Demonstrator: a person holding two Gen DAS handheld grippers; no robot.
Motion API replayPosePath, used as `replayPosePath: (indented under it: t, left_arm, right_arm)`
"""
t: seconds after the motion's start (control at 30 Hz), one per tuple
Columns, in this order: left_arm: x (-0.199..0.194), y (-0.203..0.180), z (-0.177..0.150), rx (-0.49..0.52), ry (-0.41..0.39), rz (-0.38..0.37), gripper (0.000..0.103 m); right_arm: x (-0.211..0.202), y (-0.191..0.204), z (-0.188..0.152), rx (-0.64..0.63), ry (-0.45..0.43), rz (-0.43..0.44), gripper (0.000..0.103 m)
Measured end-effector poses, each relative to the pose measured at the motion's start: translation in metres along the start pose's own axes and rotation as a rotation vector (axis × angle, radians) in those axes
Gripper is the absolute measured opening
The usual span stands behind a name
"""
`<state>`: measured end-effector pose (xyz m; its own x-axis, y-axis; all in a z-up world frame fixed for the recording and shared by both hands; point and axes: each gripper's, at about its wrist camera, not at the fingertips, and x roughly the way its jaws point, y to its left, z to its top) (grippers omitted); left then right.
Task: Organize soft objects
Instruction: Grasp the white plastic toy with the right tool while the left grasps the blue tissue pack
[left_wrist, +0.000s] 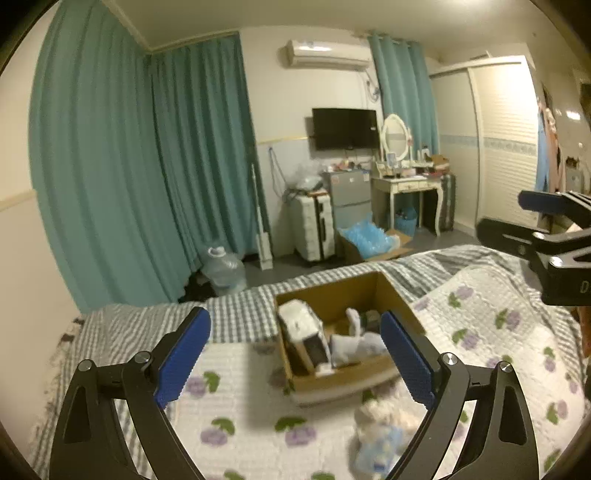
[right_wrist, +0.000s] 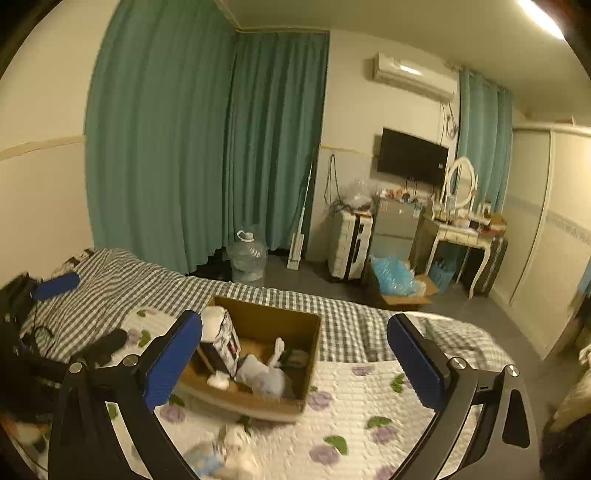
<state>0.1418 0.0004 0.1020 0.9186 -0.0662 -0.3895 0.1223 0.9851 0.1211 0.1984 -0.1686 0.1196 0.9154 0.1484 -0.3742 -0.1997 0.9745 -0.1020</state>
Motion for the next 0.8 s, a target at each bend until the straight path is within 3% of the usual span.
replayPosePath:
  t: [0.13, 0.3, 0.47, 0.8]
  left_arm:
    - [-0.029, 0.002, -0.015, -0.020, 0.012, 0.013, 0.095]
    - [-0.031, -0.005, -0.049, -0.068, 0.095, 0.003, 0.095]
    - [-0.013, -0.024, -0.090, -0.077, 0.175, -0.022, 0.095]
    - [0.045, -0.061, -0.168, -0.036, 0.356, -0.053, 0.094]
  right_arm:
    - [-0.048, 0.004, -0.013, -0.036, -0.006, -0.002, 0.101]
    - [-0.065, 0.004, -0.047, -0.042, 0.032, 0.006, 0.101]
    - [-0.047, 0.003, -0.094, -0.027, 0.135, 0.031, 0.101]
    - [0.031, 0.015, -0.200, -0.008, 0.365, 0.098, 0.097]
